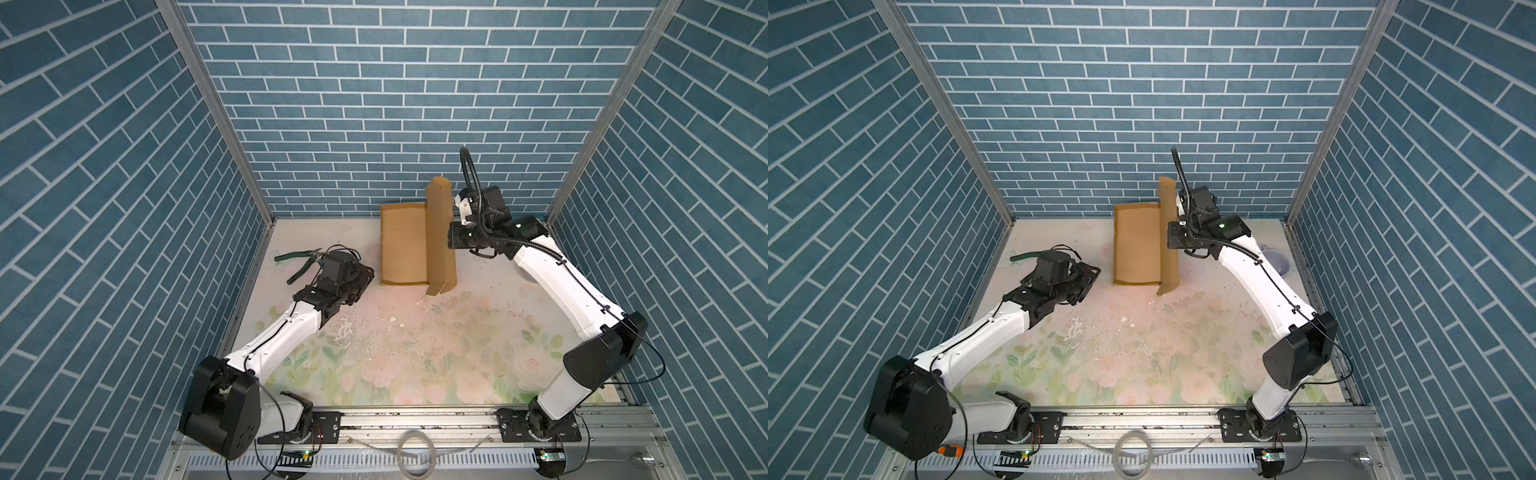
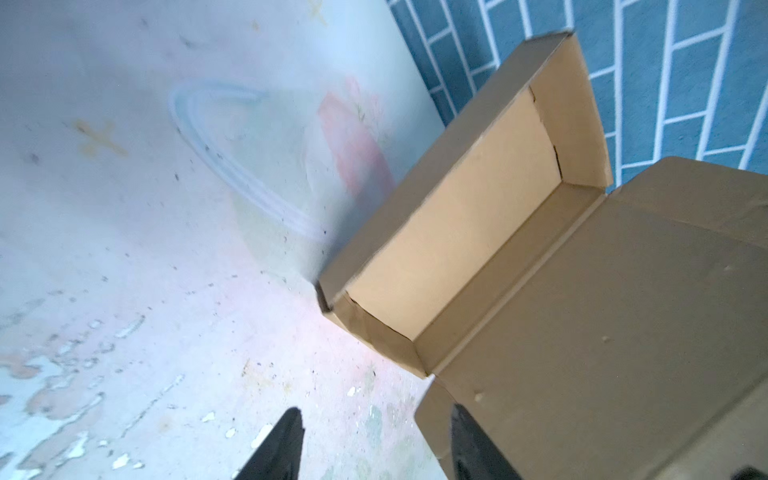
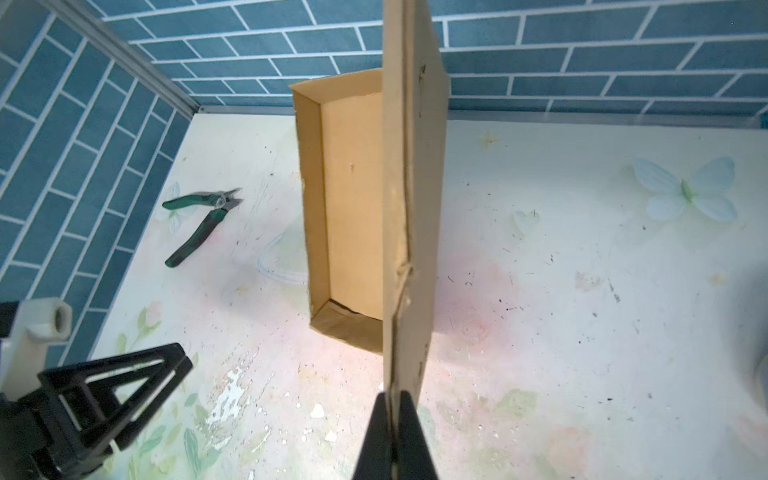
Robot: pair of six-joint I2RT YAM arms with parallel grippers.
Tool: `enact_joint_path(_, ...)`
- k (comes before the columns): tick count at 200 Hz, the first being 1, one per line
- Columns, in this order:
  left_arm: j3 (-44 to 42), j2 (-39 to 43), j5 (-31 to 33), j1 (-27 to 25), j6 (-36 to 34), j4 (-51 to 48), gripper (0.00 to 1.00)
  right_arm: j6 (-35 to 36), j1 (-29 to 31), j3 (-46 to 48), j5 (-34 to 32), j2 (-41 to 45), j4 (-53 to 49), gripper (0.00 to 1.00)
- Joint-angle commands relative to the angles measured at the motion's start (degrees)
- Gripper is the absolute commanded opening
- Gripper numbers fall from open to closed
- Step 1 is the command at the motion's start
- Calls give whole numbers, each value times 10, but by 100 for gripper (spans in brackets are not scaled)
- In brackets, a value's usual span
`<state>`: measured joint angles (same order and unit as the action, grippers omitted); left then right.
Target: Fold the paper box
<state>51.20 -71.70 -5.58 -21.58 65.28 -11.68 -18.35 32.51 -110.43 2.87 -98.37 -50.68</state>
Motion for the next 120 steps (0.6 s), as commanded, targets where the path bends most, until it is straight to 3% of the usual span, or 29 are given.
enact_joint_path(1, 41, 25, 35, 31, -128, -100, 59, 141, 3, -113, 40, -36, -144, 0)
enact_joint_path(27, 82, 34, 82, 46, -212, -153, 60, 219, 3, -182, 69, -65, -202, 0)
enact_joint_path(66, 100, 31, 97, 50, -286, -161, 60, 295, 3, -242, 99, -92, -239, 0)
enact_joint_path(93, 95, 36, 77, 61, -322, -146, 64, 339, 3, -267, 124, -101, -267, 0)
enact_joint_path(120, 102, 30, 10, 76, -380, -123, 68, 394, 3, -301, 146, -106, -305, 0)
